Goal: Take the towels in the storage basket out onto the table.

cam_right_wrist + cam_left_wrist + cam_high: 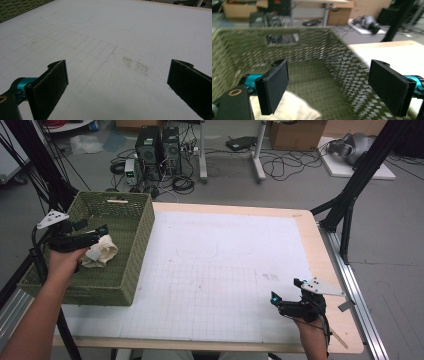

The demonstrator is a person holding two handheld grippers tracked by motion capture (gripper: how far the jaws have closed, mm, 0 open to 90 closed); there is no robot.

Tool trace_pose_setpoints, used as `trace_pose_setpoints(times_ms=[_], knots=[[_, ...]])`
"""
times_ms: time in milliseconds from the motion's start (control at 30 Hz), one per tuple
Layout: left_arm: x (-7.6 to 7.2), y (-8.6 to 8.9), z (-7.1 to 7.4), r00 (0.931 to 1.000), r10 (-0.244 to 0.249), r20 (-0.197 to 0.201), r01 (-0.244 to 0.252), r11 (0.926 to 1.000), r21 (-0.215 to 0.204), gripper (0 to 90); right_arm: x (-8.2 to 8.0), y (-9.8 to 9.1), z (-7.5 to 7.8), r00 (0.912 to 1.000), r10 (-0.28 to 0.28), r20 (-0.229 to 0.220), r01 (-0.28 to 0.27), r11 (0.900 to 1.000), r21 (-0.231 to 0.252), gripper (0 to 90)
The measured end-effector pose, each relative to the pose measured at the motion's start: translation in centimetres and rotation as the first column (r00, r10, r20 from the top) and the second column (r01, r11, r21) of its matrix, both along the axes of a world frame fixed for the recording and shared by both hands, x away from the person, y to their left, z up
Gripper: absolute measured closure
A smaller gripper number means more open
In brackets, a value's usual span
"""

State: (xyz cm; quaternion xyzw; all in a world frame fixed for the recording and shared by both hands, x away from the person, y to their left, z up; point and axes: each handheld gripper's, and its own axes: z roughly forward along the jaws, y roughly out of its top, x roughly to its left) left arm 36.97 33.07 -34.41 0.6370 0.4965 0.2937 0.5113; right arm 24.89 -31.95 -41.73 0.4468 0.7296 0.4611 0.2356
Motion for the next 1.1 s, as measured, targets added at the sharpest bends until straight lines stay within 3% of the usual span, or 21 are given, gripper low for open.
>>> trace_pose_setpoints(times_ms=[67, 167, 300, 400, 433, 467, 533, 600, 800, 933, 967, 1000, 1033, 1100], knots=[[0.7, 0.3, -0.6, 0.9989, 0.029, -0.037, -0.029, 0.9996, 0.001, 17.3, 0.0, 0.0, 0.0, 1.0, 0.001, 0.0, -0.001, 1.0, -0.003, 2.5], [1.7, 0.8, -1.5, 0.992, 0.077, -0.1, -0.076, 0.997, 0.008, 17.4, 0.0, 0.0, 0.0, 1.0, 0.0, -0.002, 0.0, 1.0, -0.006, 2.5], [2.2, 1.0, -2.3, 0.9837, 0.119, -0.134, -0.115, 0.9925, 0.041, 17.4, 0.0, -0.1, -0.1, 1.0, -0.002, -0.003, 0.002, 1.0, -0.006, 2.5], [2.4, 1.3, -2.8, 0.9738, 0.139, -0.18, -0.131, 0.9897, 0.059, 17.5, 0.0, -0.2, -0.1, 1.0, -0.007, -0.005, 0.007, 1.0, -0.004, 2.5], [2.6, 1.4, -3.2, 0.9647, 0.155, -0.213, -0.142, 0.9871, 0.075, 17.7, 0.0, -0.2, -0.1, 1.0, -0.007, -0.007, 0.007, 1.0, -0.004, 2.5], [2.6, 1.4, -3.2, 0.9647, 0.155, -0.213, -0.142, 0.9871, 0.075, 17.7, 0.0, -0.2, -0.1, 1.0, -0.007, -0.007, 0.007, 1.0, -0.004, 2.5], [2.8, 1.5, -3.5, 0.9565, 0.171, -0.236, -0.151, 0.9834, 0.101, 17.7, 0.0, -0.2, -0.1, 1.0, -0.005, -0.002, 0.005, 1.0, -0.008, 2.5], [2.9, 1.5, -3.8, 0.9445, 0.195, -0.265, -0.168, 0.9782, 0.122, 17.8, -0.1, -0.1, 0.0, 1.0, -0.005, -0.003, 0.005, 1.0, -0.006, 2.5], [3.4, 2.0, -5.2, 0.8796, 0.259, -0.399, -0.216, 0.965, 0.149, 19.1, -0.1, -0.3, 0.0, 1.0, -0.004, 0.0, 0.004, 1.0, -0.008, 2.5], [3.7, 2.1, -6.1, 0.8473, 0.261, -0.463, -0.214, 0.9649, 0.152, 19.5, -0.1, -0.3, 0.0, 1.0, -0.005, 0.002, 0.005, 1.0, -0.008, 2.5], [3.9, 2.0, -6.6, 0.8249, 0.27, -0.496, -0.213, 0.9621, 0.17, 20.5, -0.1, -0.3, 0.0, 1.0, -0.004, 0.001, 0.004, 1.0, -0.006, 2.5], [3.9, 2.0, -6.6, 0.8249, 0.27, -0.496, -0.213, 0.9621, 0.17, 20.5, -0.1, -0.3, 0.0, 1.0, -0.004, 0.001, 0.004, 1.0, -0.006, 2.5], [4.0, 1.9, -6.8, 0.8153, 0.27, -0.512, -0.21, 0.9621, 0.173, 20.5, -0.2, -0.3, 0.0, 1.0, -0.004, 0.001, 0.004, 1.0, -0.008, 2.5], [4.0, 1.9, -6.9, 0.8152, 0.259, -0.518, -0.197, 0.9651, 0.172, 20.5, -0.1, -0.4, 0.0, 1.0, -0.004, 0.002, 0.004, 0.9999, -0.01, 2.5]])
